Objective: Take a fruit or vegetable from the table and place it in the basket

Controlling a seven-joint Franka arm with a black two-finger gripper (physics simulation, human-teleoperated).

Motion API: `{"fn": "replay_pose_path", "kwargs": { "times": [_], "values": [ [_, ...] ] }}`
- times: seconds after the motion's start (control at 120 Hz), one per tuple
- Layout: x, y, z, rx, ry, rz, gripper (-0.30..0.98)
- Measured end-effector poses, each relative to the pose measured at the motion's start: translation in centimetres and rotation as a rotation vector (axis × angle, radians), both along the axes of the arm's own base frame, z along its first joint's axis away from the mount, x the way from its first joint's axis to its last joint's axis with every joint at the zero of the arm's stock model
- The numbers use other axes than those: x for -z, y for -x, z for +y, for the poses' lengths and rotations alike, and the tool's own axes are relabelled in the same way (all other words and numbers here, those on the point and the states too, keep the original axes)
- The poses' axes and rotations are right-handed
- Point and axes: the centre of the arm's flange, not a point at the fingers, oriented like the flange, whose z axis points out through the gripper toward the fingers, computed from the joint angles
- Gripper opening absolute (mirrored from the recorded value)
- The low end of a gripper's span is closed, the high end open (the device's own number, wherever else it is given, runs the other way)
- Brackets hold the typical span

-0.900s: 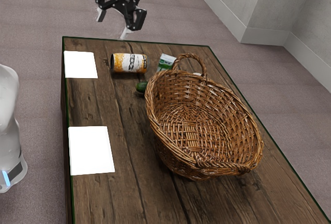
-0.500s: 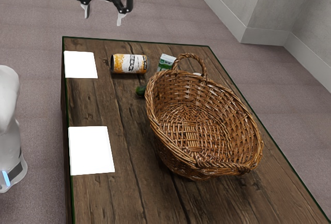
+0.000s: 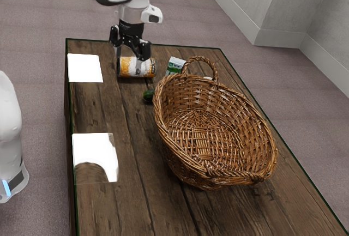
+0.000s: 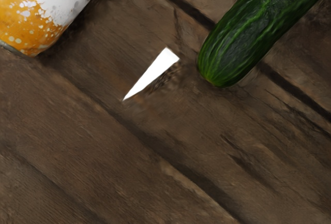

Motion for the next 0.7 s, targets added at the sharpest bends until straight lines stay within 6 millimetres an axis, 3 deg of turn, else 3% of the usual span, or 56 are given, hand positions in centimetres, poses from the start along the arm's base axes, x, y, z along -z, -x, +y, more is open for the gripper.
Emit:
{"fn": "replay_pose_path", "kwargs": {
  "times": [0.117,0.183,0.5,0.7],
  "values": [
    [1.2,-2.2,4.6,0.081,-0.013,-0.021,0.66],
    [1.2,-3.2,5.8,0.159,-0.035,-0.048,0.66],
    [5.9,-9.1,4.1,0.552,-0.080,-0.078,0.65],
    [7.0,-11.3,2.5,0.711,-0.096,-0.115,0.64]
  ]
}}
